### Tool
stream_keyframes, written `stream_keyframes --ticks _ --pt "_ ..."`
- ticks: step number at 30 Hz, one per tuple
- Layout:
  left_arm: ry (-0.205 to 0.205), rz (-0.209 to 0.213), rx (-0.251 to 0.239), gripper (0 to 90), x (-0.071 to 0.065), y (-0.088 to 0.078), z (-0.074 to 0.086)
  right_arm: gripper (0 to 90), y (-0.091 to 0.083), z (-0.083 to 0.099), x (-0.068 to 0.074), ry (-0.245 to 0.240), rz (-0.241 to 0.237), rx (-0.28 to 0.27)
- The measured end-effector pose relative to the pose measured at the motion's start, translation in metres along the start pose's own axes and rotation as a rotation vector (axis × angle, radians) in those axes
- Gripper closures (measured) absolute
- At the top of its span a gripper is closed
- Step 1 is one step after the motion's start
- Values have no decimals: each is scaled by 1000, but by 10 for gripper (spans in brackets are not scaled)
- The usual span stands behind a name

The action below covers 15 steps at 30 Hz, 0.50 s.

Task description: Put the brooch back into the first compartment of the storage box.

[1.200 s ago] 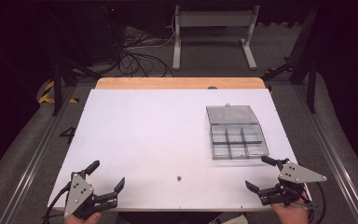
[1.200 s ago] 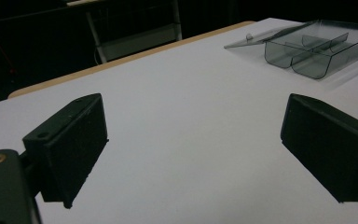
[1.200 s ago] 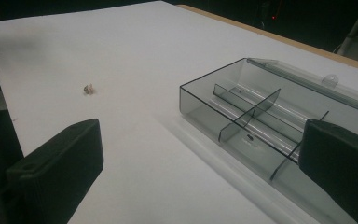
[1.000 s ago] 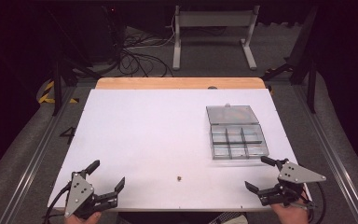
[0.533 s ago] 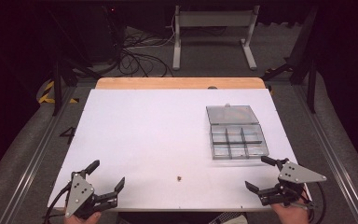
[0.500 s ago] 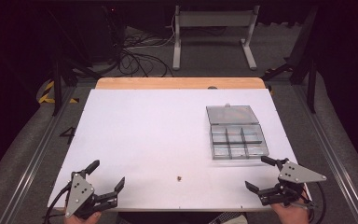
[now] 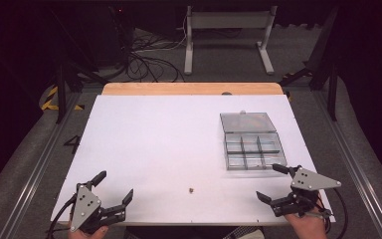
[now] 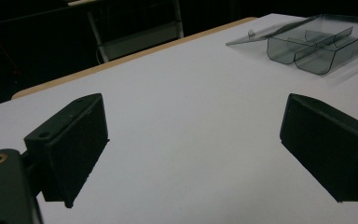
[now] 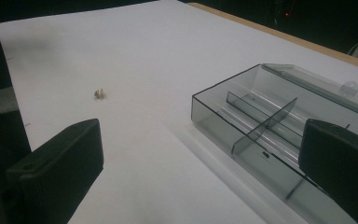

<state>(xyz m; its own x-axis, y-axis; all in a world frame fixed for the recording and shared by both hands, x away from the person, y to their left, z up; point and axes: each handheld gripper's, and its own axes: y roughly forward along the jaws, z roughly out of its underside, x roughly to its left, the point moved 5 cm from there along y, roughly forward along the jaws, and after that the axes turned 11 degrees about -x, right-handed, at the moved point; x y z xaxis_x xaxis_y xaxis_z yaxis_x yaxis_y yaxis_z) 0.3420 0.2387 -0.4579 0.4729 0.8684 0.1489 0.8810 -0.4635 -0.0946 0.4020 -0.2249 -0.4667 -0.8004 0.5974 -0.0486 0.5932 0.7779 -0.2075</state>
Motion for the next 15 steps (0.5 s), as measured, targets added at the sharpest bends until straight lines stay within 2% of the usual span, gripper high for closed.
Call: stream_keyframes --ticks 15 --pt "5 0 1 83 0 0 0 5 30 -18 13 -15 -78 1"
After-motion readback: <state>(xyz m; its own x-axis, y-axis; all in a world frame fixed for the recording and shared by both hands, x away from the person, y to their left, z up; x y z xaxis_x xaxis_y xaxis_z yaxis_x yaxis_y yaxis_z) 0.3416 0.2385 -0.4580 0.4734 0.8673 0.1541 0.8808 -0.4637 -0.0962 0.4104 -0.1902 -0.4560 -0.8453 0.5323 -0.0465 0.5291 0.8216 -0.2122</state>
